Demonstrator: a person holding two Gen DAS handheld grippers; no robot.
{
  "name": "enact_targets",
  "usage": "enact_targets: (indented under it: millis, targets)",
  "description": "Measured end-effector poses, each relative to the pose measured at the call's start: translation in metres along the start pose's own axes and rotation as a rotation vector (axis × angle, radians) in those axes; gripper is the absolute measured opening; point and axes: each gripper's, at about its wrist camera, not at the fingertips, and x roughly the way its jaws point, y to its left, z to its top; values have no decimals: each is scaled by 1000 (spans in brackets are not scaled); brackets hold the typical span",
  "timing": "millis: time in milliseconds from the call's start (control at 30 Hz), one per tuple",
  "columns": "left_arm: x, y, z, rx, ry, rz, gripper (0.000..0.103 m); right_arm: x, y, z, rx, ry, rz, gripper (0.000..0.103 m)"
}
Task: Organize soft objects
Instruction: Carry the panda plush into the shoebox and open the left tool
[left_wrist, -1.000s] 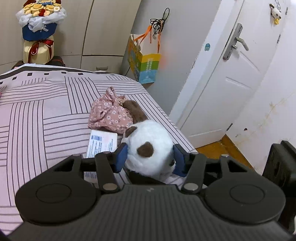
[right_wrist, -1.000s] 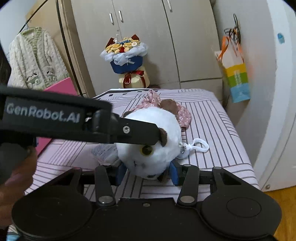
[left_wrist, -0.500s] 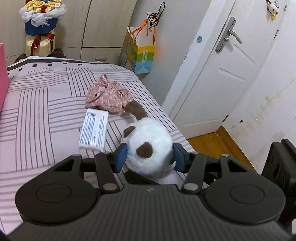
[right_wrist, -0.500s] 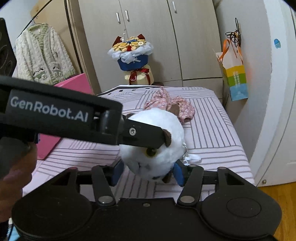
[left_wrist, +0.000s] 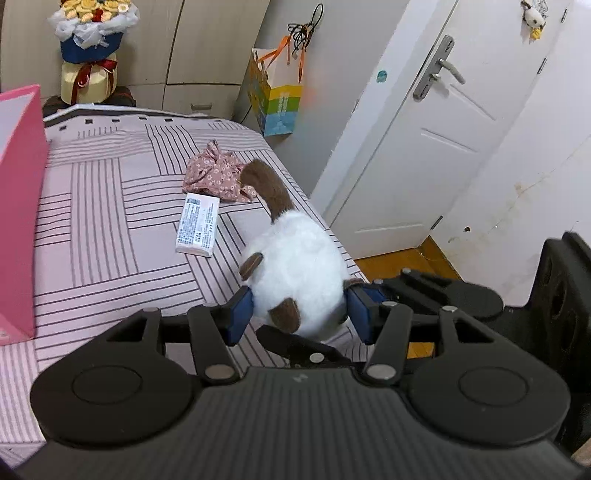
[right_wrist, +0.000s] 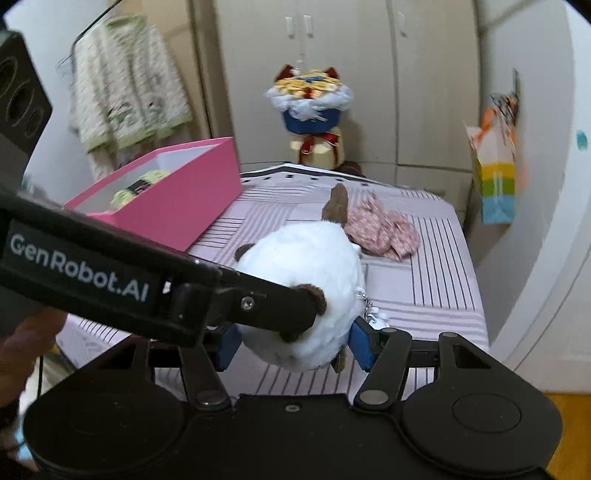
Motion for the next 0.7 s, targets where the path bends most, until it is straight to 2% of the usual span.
enact_targets:
  millis: [133,300,500,700]
  targets:
    - [-24,-1,-4,4,-14,13,55,-13,21,11,-86,12,5,66]
    - [-58,0,-10,21,-62,52,55,-25,44,28,-125,27,54,66]
    - [-105,7,-14,13,-146,109,55,-39,78,48,-208,-20,107,66]
    - [-141,28,-12,0,-218,176,55,-34,108,67,-266,-82,169,66]
